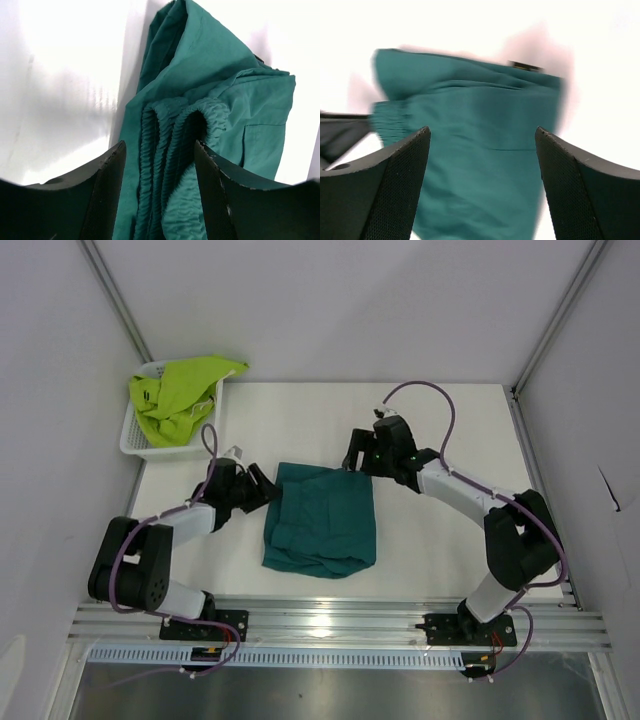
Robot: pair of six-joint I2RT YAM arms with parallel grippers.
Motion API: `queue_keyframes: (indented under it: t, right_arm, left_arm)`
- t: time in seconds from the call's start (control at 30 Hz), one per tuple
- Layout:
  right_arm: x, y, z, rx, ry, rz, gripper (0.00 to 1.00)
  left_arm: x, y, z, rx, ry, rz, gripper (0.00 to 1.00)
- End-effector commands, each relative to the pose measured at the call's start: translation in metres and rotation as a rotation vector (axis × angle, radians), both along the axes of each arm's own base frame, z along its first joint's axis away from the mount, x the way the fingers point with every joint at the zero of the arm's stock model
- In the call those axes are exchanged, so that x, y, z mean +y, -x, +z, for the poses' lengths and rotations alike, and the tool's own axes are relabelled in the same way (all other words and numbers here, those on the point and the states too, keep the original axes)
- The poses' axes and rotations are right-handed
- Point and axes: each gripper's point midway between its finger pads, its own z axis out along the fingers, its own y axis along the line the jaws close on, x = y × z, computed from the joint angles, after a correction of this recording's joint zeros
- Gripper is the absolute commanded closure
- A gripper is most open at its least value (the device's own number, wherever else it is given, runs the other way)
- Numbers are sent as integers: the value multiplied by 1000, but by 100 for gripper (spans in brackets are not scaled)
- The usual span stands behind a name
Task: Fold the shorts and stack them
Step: Fold the shorts
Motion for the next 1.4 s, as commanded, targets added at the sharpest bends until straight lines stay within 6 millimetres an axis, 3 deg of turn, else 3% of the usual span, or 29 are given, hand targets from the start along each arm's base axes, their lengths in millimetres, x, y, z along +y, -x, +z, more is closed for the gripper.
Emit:
queue_keyframes:
  t: [0.0, 0.07, 0.27, 0.37, 0.43, 0.6, 0.87, 1.1, 1.37]
  right_arm:
    - [-25, 3, -9, 24, 37, 10, 14]
    - [-35, -3, -18, 46, 35, 4, 14]
    - [-31, -7, -53, 111, 46, 55, 16]
    - [-27, -12, -66, 137, 37, 61, 16]
    - [-24, -11, -76, 164, 19, 69, 18]
    - [-27, -17, -84, 150, -13, 48, 26]
    - [-22, -24, -80, 129, -130, 78, 37]
    - [-23, -22, -85, 149, -247, 95, 44]
    - [-20, -30, -86, 148, -344, 116, 46]
  left_arm:
    - [9, -9, 30, -86, -28, 55, 40]
    - [13, -5, 34, -97, -39, 71, 40]
    - [22, -4, 63, -162, -66, 107, 41]
    - [8, -7, 77, -190, -40, 45, 42]
    - [-7, -5, 71, -169, -34, -14, 44]
    - [-43, -12, 79, -189, -6, -113, 52]
    - [-75, -21, 57, -120, -19, -191, 63]
    - [-74, -30, 2, 53, -68, -156, 78]
    - [-64, -34, -9, 116, -125, -112, 84]
